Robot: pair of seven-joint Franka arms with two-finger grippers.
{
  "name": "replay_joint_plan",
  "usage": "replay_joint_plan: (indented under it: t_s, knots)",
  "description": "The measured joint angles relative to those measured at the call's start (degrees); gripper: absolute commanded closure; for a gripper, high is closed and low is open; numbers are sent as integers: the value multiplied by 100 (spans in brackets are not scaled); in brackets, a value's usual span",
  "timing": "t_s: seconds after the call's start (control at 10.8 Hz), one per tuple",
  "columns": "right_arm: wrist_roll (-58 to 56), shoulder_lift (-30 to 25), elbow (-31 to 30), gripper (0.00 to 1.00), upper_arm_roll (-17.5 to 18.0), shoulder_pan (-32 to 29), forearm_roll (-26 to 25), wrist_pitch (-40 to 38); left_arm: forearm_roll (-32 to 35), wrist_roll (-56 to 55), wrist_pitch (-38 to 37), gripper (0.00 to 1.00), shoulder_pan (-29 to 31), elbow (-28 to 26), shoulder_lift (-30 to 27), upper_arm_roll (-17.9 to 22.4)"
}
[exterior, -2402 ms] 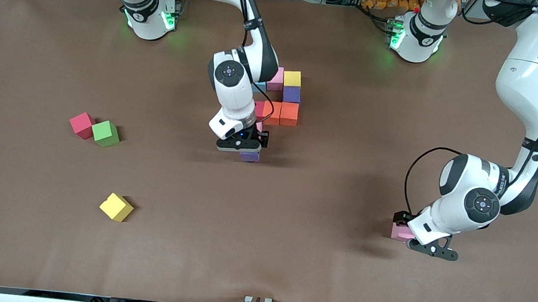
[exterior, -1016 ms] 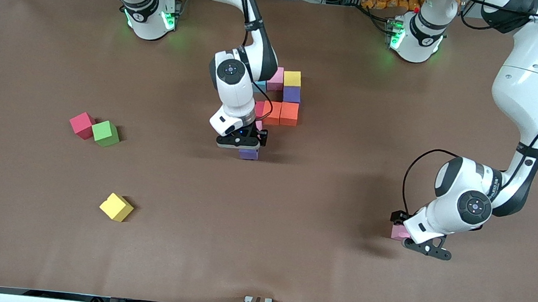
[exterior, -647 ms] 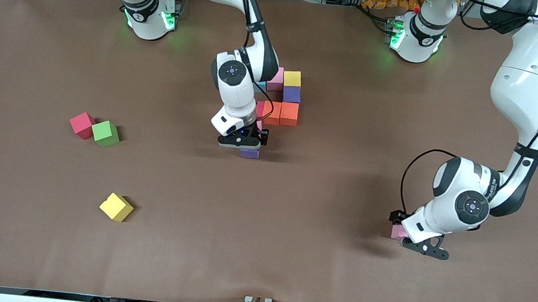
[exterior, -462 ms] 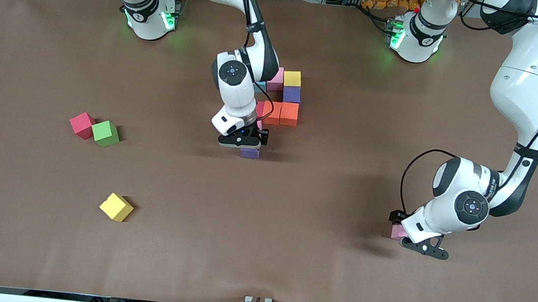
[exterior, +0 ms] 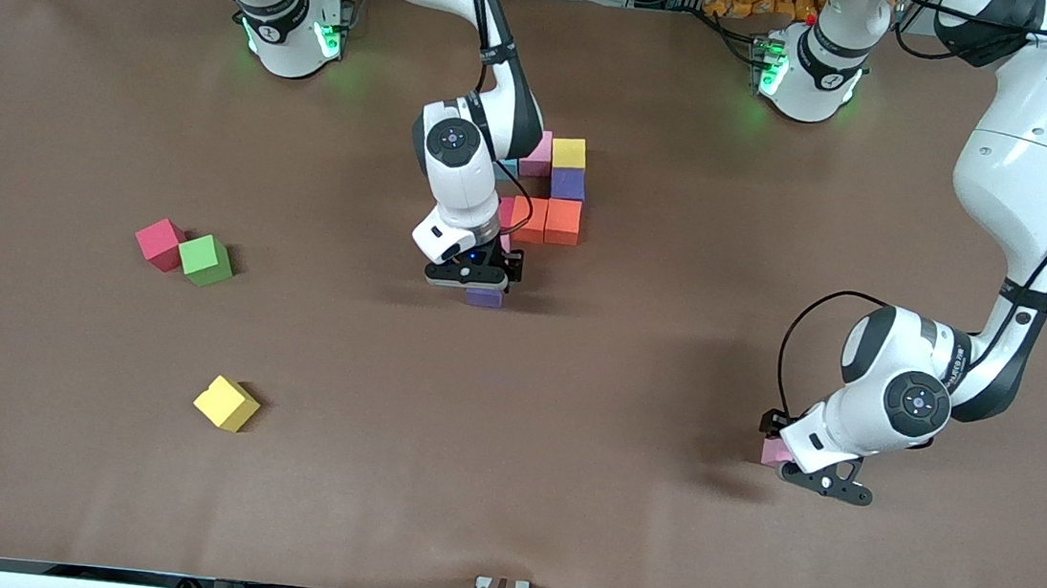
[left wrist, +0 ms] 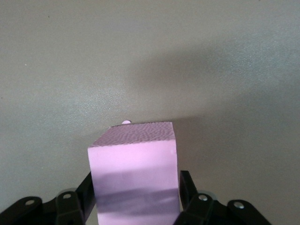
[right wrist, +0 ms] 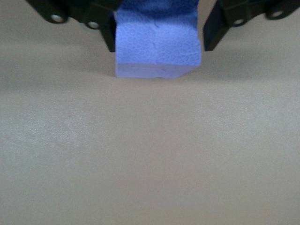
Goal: Form number 2 with 11 blocks
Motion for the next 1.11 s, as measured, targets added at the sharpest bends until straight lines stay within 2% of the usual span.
replay_joint_plan:
  t_s: [0.37, 1.11]
  knots:
    - [118, -10, 178, 0, -45, -130, 404, -400, 0, 1, 0, 25, -4, 0, 1, 0]
    - [188, -13, 220, 0, -10, -144, 588, -390, 3, 285, 4, 26, 18, 28, 1, 0]
